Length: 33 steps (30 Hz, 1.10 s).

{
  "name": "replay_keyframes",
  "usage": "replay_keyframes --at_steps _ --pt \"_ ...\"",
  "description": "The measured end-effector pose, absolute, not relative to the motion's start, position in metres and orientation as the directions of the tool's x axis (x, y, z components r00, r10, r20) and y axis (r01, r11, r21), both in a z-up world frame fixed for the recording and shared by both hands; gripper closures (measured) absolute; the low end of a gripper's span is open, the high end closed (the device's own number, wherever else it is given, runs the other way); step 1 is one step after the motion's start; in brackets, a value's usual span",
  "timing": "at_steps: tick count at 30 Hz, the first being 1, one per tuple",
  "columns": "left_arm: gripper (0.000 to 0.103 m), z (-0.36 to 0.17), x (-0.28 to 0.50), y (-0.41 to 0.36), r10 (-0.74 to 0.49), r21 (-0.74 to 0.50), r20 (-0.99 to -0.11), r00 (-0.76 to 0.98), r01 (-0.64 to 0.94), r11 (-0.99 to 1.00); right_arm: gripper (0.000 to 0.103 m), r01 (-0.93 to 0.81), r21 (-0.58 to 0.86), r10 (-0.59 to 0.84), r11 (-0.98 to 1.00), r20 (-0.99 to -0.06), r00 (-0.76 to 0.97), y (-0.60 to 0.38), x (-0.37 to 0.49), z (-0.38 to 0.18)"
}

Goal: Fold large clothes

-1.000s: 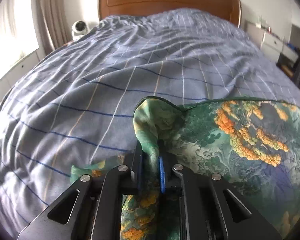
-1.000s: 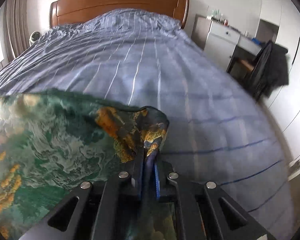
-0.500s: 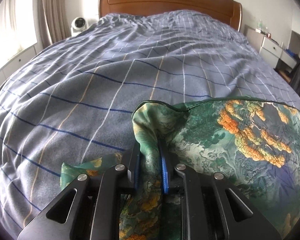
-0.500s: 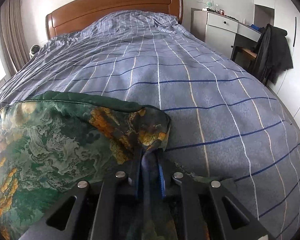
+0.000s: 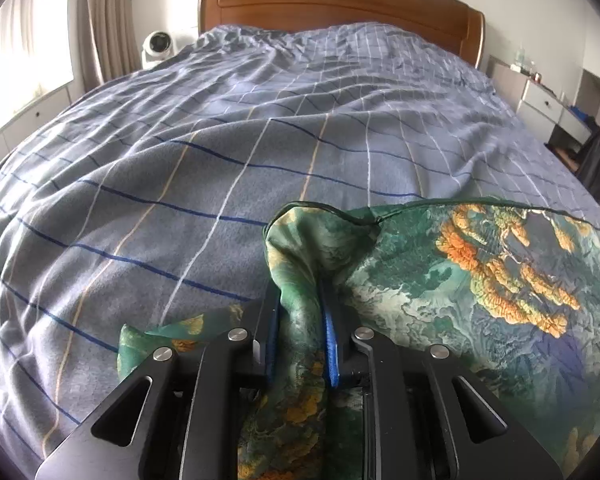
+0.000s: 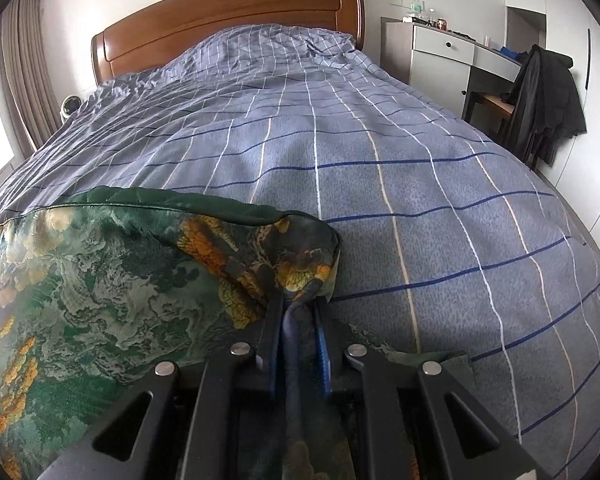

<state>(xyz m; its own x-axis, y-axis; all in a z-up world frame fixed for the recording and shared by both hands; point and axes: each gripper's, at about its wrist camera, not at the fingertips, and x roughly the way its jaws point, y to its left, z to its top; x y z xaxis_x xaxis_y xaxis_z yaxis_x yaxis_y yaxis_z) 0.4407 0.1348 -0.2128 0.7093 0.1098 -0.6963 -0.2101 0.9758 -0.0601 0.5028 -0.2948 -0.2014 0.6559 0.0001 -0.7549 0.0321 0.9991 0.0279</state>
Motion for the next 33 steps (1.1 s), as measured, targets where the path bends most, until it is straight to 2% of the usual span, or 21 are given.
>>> replay_keyframes --at_steps 3,7,9,15,17,20,22,23,25,27,29,32,33 --pt "0.082 -0.211 0.44 0.135 0.107 -0.068 -0.694 0.712 -0.212 0.975 0.085 0.035 0.048 0.013 0.998 -0.753 0.658 -0.298 0.503 -0.201" --pt "0.063 -0.21 0.435 0.138 0.134 -0.065 -0.679 0.721 -0.241 0.968 0.084 0.038 0.069 0.027 0.997 -0.751 0.66 -0.302 0.504 -0.201" --pt "0.059 -0.209 0.434 0.138 0.147 -0.064 -0.674 0.724 -0.255 0.965 0.083 0.044 0.093 0.041 0.995 -0.75 0.66 -0.305 0.504 -0.2" --pt "0.054 -0.209 0.434 0.137 0.164 -0.052 -0.67 0.724 -0.267 0.962 0.077 0.065 0.242 0.145 0.968 -0.752 0.643 -0.326 0.506 -0.196" --pt "0.054 -0.209 0.434 0.136 0.171 -0.046 -0.671 0.722 -0.271 0.962 0.068 0.083 0.247 0.138 0.966 -0.754 0.643 -0.331 0.506 -0.184" --pt "0.053 -0.209 0.435 0.136 0.176 -0.041 -0.671 0.72 -0.273 0.961 0.066 0.088 0.196 0.074 0.977 -0.691 0.719 -0.329 0.493 -0.137" --pt "0.053 -0.209 0.434 0.136 0.178 -0.04 -0.67 0.721 -0.274 0.961 0.064 0.016 0.228 0.139 0.973 -0.646 0.75 -0.317 0.484 -0.111" --pt "0.053 -0.209 0.434 0.136 0.18 -0.038 -0.67 0.72 -0.275 0.961 0.064 -0.047 0.279 0.221 0.959 -0.634 0.741 -0.306 0.482 -0.102" --pt "0.051 -0.209 0.433 0.136 0.188 -0.029 -0.672 0.717 -0.279 0.96 0.064 -0.159 0.406 0.403 0.9 -0.635 0.659 -0.284 0.488 -0.103" --pt "0.05 -0.208 0.432 0.135 0.202 -0.016 -0.671 0.713 -0.286 0.958 0.065 -0.217 0.465 0.499 0.859 -0.659 0.563 -0.26 0.502 -0.117" --pt "0.049 -0.208 0.432 0.135 0.205 -0.012 -0.673 0.711 -0.288 0.958 0.066 -0.189 0.411 0.442 0.892 -0.701 0.559 -0.252 0.515 -0.133" --pt "0.048 -0.209 0.432 0.137 0.199 -0.019 -0.678 0.707 -0.287 0.958 0.069 0.06 0.369 0.269 0.927 -0.769 0.579 -0.287 0.539 -0.167" --pt "0.048 -0.209 0.433 0.137 0.197 -0.02 -0.681 0.706 -0.286 0.958 0.069 0.196 0.384 0.206 0.902 -0.784 0.586 -0.311 0.539 -0.174"
